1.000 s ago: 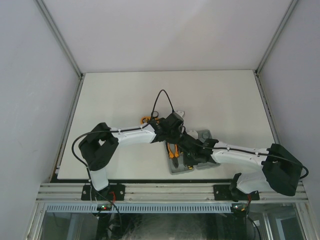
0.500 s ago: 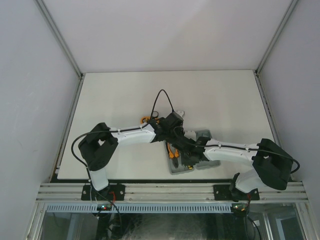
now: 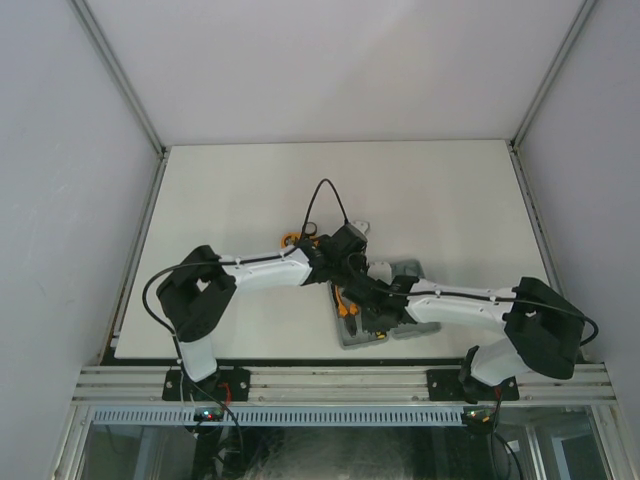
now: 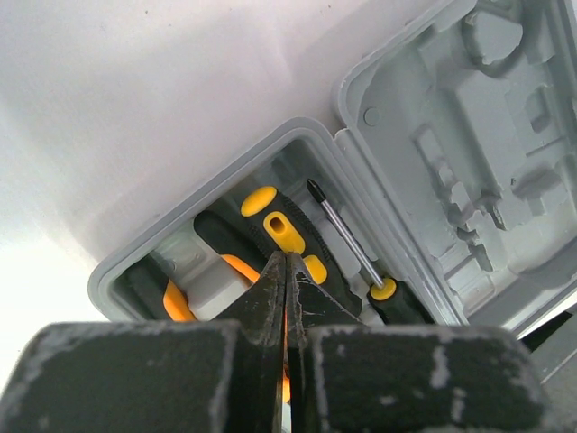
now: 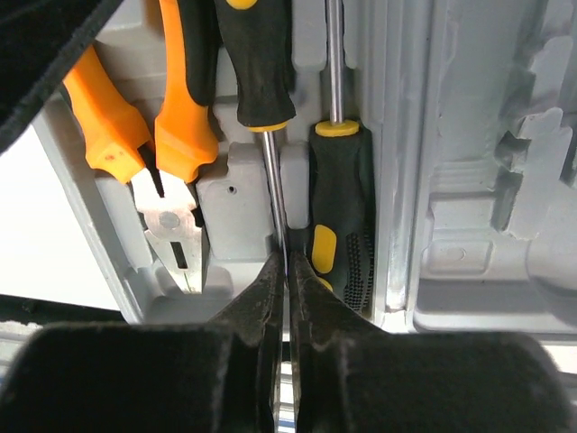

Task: Sort the tools into containers
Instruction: Adjust the screwdriver in the storage box.

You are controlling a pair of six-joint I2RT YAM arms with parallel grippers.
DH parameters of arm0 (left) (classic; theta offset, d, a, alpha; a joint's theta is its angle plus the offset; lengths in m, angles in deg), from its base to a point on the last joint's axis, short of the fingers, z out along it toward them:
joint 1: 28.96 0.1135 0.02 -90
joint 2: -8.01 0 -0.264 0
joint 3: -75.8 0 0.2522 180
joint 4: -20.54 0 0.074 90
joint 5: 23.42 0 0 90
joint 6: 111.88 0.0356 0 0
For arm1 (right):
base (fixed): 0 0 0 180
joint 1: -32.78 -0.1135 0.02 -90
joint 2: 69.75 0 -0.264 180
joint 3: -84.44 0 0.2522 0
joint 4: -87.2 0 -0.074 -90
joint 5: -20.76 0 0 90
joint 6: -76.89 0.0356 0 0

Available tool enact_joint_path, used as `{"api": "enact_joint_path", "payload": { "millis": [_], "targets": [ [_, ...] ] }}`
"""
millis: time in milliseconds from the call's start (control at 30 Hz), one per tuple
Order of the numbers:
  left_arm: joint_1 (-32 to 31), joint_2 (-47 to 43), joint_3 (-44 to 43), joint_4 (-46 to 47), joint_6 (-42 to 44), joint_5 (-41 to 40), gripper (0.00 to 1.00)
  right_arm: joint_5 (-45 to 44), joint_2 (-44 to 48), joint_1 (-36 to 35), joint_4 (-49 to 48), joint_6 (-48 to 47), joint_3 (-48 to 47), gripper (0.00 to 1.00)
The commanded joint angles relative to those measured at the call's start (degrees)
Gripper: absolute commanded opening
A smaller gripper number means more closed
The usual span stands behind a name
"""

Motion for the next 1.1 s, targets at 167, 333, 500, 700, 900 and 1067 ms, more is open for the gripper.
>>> {"api": "enact_joint_path", "payload": {
  "millis": [167, 333, 500, 700, 900, 1067],
  "targets": [
    [-2.89, 2.33, 0.34, -7.56, 3.14, 1.88, 0.0, 2.27, 5.6, -2.17, -7.87, -6.41, 4.47, 0.0],
    [-2.8, 1.73, -0.26, -7.91, 3.4, 1.24, 0.0, 0.7, 11.75, -1.35, -5.38, -6.61, 4.07, 0.04],
    [-2.72, 1.35, -0.91, -8.33, 3.58, 0.89, 0.01, -0.21, 15.91, -0.67, -3.38, -6.53, 4.04, 0.09],
    [-2.61, 1.07, -1.46, -8.47, 3.63, 0.78, 0.02, -1.68, 19.5, -0.3, -2.2, -5.74, 4.42, 0.04],
    [-2.63, 1.51, -2.39, -8.94, 3.94, 0.92, 0.02, 0.6, 16.54, 0.0, -4.51, -6.26, 5.08, 0.0],
    [-2.63, 1.41, -2.34, -8.96, 3.85, 0.84, 0.02, 1.09, 12.6, -0.55, -5.24, -5.88, 5.18, 0.0]
  ]
}}
